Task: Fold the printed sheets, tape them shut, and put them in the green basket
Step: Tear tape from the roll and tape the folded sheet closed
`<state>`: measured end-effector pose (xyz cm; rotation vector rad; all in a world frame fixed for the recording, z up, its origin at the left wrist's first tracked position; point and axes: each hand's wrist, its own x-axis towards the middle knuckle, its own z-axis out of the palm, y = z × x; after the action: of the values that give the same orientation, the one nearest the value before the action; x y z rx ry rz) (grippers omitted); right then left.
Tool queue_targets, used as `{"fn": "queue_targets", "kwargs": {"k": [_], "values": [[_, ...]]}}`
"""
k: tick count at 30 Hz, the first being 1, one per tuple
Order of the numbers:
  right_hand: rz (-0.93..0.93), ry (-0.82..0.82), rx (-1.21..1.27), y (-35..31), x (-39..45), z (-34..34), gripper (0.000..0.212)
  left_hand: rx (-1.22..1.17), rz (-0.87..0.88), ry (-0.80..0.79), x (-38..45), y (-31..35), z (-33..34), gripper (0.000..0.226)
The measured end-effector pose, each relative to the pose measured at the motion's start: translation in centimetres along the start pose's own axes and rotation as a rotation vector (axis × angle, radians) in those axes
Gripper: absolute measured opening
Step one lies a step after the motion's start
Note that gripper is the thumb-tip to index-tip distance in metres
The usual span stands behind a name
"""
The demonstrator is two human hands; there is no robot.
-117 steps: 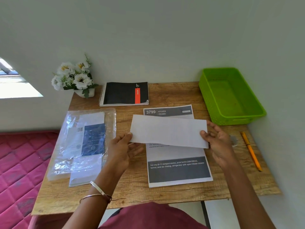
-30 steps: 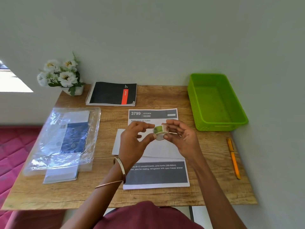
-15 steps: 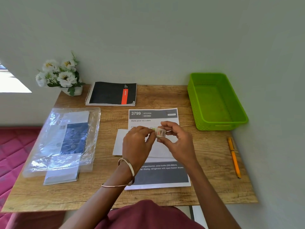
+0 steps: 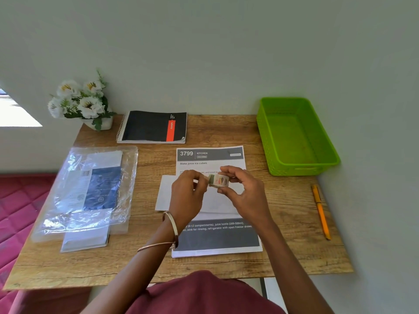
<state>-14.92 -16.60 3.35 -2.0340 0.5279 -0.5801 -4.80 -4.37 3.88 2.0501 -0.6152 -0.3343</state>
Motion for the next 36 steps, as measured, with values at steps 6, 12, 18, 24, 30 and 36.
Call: {"fn": "queue_targets", "kwargs": {"k": [6,12,18,24,30,36], "values": [[0.051,-0.017,0.035,0.4,-0.1,-0.7,0.053,-0.402,-0.291,-0.082,-0.1,0.2,-0.8,0.02],[0.038,0.023,-0.015,1.2,-0.2,-1.6,0.046,-0.669,-0.476,-0.101,-0.1,0.6,-1.4,0.018],[0.015,0.104,-0.439,3.3,-0.9,-3.9,0.042,-0.818,-0.595,-0.105,-0.1,0.2,-1.9,0.016],[0.004,0.16,-0.945,6.0,-3.0,-5.3,0.049,-0.784,-0.613,-0.138,-0.4,0.2,-1.6,0.018],[0.048,0.121,-1.048,7.4,-4.1,-5.3,0.05,-0.733,-0.615,-0.151,-0.6,0.2,-1.3,0.017],[0.189,0.21,-0.85,4.6,-3.7,-4.6,0.024,-0.699,-0.6,-0.168,-0.8,0.1,-1.1,0.016]]}}
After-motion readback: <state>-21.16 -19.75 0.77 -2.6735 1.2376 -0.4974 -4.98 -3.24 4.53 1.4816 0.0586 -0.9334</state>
